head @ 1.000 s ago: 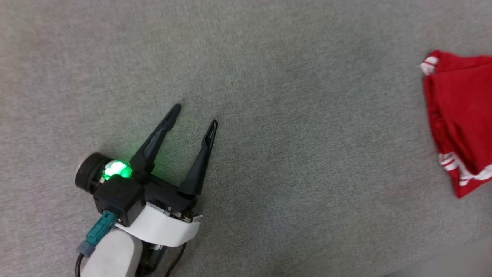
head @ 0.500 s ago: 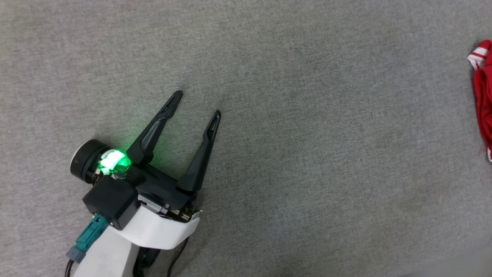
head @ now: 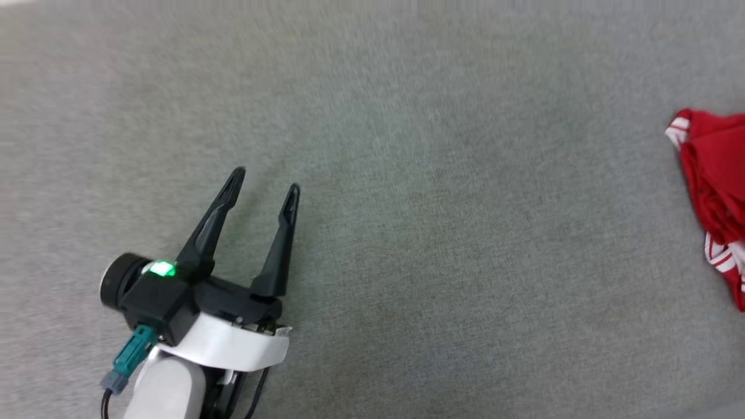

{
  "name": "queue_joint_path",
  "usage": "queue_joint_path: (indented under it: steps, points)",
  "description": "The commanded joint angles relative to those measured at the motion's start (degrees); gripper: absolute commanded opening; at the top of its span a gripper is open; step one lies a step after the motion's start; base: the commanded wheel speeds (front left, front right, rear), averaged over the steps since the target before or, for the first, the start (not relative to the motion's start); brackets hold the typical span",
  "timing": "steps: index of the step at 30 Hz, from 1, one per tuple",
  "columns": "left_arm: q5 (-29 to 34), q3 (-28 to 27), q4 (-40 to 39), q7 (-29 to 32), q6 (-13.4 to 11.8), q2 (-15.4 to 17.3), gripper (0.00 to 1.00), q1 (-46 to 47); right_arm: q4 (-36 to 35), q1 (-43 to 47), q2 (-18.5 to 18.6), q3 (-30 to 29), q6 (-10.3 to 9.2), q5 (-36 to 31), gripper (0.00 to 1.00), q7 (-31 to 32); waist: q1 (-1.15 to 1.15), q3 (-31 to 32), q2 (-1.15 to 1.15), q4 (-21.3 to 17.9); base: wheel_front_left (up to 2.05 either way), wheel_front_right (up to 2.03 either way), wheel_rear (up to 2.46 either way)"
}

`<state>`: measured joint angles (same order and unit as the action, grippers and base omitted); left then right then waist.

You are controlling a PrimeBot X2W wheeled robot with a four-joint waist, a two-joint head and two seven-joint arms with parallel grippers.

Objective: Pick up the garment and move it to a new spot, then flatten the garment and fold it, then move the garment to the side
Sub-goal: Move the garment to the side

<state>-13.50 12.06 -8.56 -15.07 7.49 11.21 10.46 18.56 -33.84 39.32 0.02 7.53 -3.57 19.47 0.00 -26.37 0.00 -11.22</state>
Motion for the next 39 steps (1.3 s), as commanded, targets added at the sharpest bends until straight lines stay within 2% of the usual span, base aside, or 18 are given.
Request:
queue_joint_path:
  steps: [1, 7, 14, 18, 22, 32, 39]
  points:
    - [0.12, -0.94, 0.30, -0.12, -0.04, -0.40, 1.00, -1.07, -1.36, 1.13, -0.92, 0.02, -0.08, 0.26, 1.00, -1.01, 0.00, 4.42, 0.00, 1.70, 0.00, 0.00, 0.00]
    - [1.06, -6.54, 1.26, -0.13, -0.12, -2.48, 1.00, -4.61, -9.84, 5.10, -8.21, -1.46, -0.07, 2.24, 1.00, -6.24, 0.00, 10.85, 0.00, 3.91, 0.00, 0.00, 0.00]
    - [1.97, -11.28, 1.57, -0.12, -0.17, -4.34, 1.00, -8.16, -21.76, 14.00, -20.62, -4.90, -0.07, 3.96, 1.00, -11.68, 0.00, 15.85, 0.00, 6.23, 0.00, 0.00, 0.00]
    - [2.40, -12.13, 2.33, -0.12, -0.14, -5.21, 1.00, -9.56, -24.53, 19.52, -26.89, -5.56, -0.07, 4.34, 1.00, -15.11, 0.00, 17.76, 0.00, 7.40, 0.00, 0.00, 0.00]
    - [2.63, -13.08, 3.52, -0.12, -0.15, -5.93, 1.00, -10.95, -23.73, 24.07, -31.44, -4.79, -0.07, 5.63, 1.00, -19.25, 0.00, 19.59, 0.00, 8.27, 0.00, 0.00, 0.00]
    - [2.92, -13.41, 7.21, -0.12, -0.07, -6.86, 1.00, -12.69, -18.93, 29.84, -34.71, -0.81, -0.07, 8.72, 1.00, -27.12, 0.00, 22.56, 0.00, 9.23, 0.00, 0.00, 0.00]
    - [2.23, -13.22, 8.66, -0.12, -0.02, -7.01, 1.00, -13.54, -17.19, 31.12, -35.97, 0.07, -0.07, 8.98, 1.00, -29.47, 0.00, 23.32, 0.00, 9.09, 0.00, 0.00, 0.00]
